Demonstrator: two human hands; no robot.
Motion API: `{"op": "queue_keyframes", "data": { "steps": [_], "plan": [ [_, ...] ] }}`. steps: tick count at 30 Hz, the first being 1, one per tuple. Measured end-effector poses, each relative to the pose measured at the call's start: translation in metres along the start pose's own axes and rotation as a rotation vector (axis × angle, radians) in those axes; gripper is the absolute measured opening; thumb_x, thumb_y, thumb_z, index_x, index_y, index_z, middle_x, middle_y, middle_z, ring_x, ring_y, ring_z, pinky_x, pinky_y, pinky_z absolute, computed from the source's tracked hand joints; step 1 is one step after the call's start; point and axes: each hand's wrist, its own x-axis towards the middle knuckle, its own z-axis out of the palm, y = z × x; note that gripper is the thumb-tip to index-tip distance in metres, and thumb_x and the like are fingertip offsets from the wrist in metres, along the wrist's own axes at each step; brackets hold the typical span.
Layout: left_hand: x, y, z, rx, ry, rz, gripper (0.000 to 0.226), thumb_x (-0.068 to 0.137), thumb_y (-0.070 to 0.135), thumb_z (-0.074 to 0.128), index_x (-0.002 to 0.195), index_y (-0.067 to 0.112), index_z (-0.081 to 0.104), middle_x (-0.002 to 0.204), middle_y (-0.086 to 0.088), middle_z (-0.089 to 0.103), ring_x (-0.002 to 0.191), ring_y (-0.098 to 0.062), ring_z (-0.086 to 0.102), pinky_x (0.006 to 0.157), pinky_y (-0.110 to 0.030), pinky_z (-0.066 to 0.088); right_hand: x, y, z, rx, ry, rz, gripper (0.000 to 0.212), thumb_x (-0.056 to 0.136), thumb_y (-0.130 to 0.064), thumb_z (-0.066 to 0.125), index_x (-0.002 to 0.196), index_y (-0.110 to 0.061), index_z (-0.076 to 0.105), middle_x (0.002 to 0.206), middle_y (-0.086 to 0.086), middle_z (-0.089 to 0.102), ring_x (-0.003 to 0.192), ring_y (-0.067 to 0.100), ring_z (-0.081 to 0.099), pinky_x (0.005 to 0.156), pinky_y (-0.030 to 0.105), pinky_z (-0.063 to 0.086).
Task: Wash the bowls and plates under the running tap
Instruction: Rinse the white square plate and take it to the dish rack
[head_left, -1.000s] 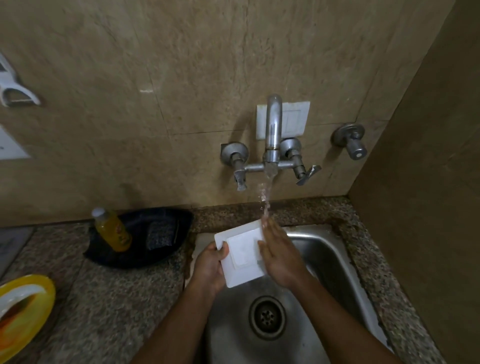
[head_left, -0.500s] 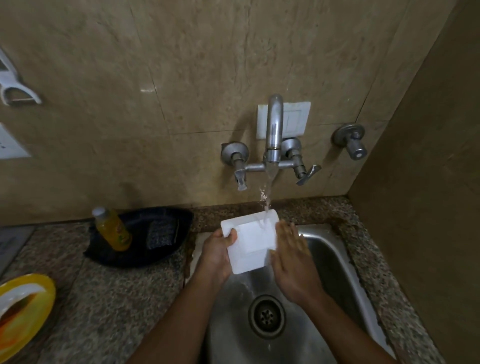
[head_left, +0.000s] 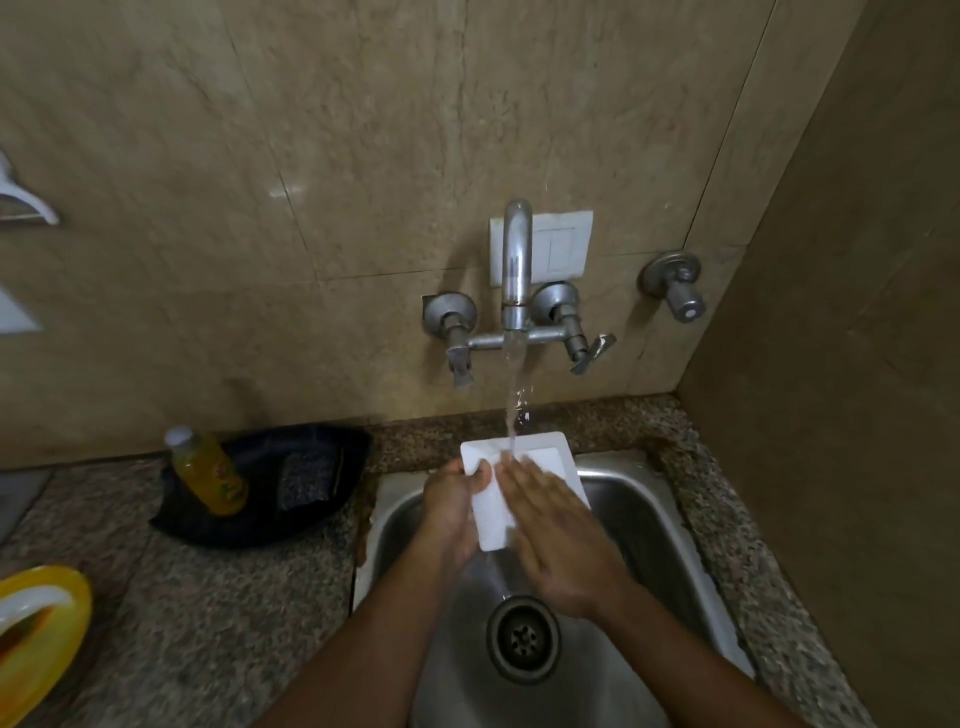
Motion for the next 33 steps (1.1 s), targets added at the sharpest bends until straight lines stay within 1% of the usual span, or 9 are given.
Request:
{"op": "queue_keyframes", "data": {
  "steps": [3,6,10,17,21,24,27,30,33],
  "plan": [
    [0.0,0.0,0.009,-0.012,-0.026,0.007,0.022,0.096,0.008,0.053,0.113,0.005,0.066,0.106,-0.018,0.073,0.099,-0.035,0.07,0.091,-0.049,0.054,0.005,-0.002,-0.002,0.041,0.044,0.065,0.067,0.096,-0.042,0.015,0.156,-0.019,-0.004,0.162,-0.004,-0.012,0.149,0.01,-0.014,0.122,0.033,-0.003],
    [0.005,0.01,0.013,-0.036,-0.022,0.003,0.023,0.098,0.009,0.051,0.116,0.004,0.064,0.108,-0.02,0.072,0.098,-0.035,0.069,0.088,-0.048,0.054,-0.002,0.002,-0.008,0.25,0.105,-0.011,0.057,0.099,-0.024,0.032,0.155,-0.022,0.021,0.163,-0.006,0.01,0.15,0.005,0.0,0.122,0.029,0.001],
    [0.004,0.024,0.022,-0.054,-0.097,-0.008,0.022,0.1,0.009,0.048,0.117,0.006,0.062,0.112,-0.017,0.071,0.1,-0.035,0.067,0.085,-0.051,0.054,-0.014,0.047,-0.013,0.58,0.493,0.484,0.047,0.096,-0.009,0.051,0.141,-0.025,0.049,0.152,-0.002,0.038,0.138,0.013,0.036,0.112,0.041,0.035],
    [-0.004,0.027,0.028,-0.007,-0.167,-0.012,0.028,0.101,0.011,0.047,0.122,0.0,0.06,0.11,-0.018,0.072,0.1,-0.034,0.07,0.085,-0.05,0.055,0.006,0.064,-0.006,1.557,0.326,0.887,0.029,0.097,-0.026,0.052,0.121,-0.017,0.066,0.115,0.007,0.071,0.11,0.031,0.065,0.095,0.056,0.049],
    [-0.007,0.028,0.003,0.046,-0.147,0.023,0.033,0.1,0.016,0.05,0.125,-0.003,0.058,0.108,-0.02,0.072,0.098,-0.035,0.069,0.09,-0.051,0.051,0.002,0.052,-0.005,1.583,0.19,0.844,0.017,0.1,-0.018,0.051,0.107,-0.016,0.066,0.108,0.009,0.071,0.091,0.02,0.063,0.067,0.03,0.05],
    [-0.012,0.034,-0.015,0.171,-0.098,-0.061,0.048,0.098,0.051,0.045,0.122,0.013,0.062,0.111,-0.014,0.072,0.1,-0.035,0.067,0.084,-0.05,0.052,0.004,0.045,-0.005,1.512,0.26,0.739,0.016,0.096,-0.005,0.056,0.109,-0.008,0.065,0.109,0.012,0.073,0.093,0.024,0.068,0.074,0.037,0.055],
    [-0.011,0.042,-0.031,0.08,-0.127,-0.252,0.074,0.087,0.073,0.041,0.124,0.011,0.055,0.124,-0.024,0.059,0.112,-0.046,0.058,0.077,-0.055,0.053,0.001,0.038,-0.011,1.171,0.303,0.581,0.01,0.082,0.006,0.069,0.087,-0.003,0.071,0.081,0.005,0.075,0.074,0.016,0.067,0.071,0.031,0.053],
    [-0.01,0.04,-0.026,-0.072,-0.115,-0.246,0.056,0.095,0.042,0.053,0.127,-0.004,0.053,0.121,-0.03,0.061,0.108,-0.044,0.062,0.078,-0.054,0.056,-0.005,0.027,-0.007,0.958,0.279,0.476,0.022,0.071,0.013,0.075,0.074,-0.008,0.076,0.075,-0.008,0.074,0.074,0.0,0.068,0.075,0.016,0.05],
    [-0.011,0.024,-0.013,-0.055,-0.08,-0.11,0.035,0.099,0.015,0.044,0.129,0.0,0.054,0.115,-0.022,0.066,0.1,-0.035,0.064,0.078,-0.045,0.054,-0.013,0.031,0.005,0.774,0.353,0.319,0.04,0.066,0.019,0.072,0.075,-0.02,0.076,0.089,-0.012,0.075,0.093,0.006,0.069,0.088,0.026,0.053]
  ]
}}
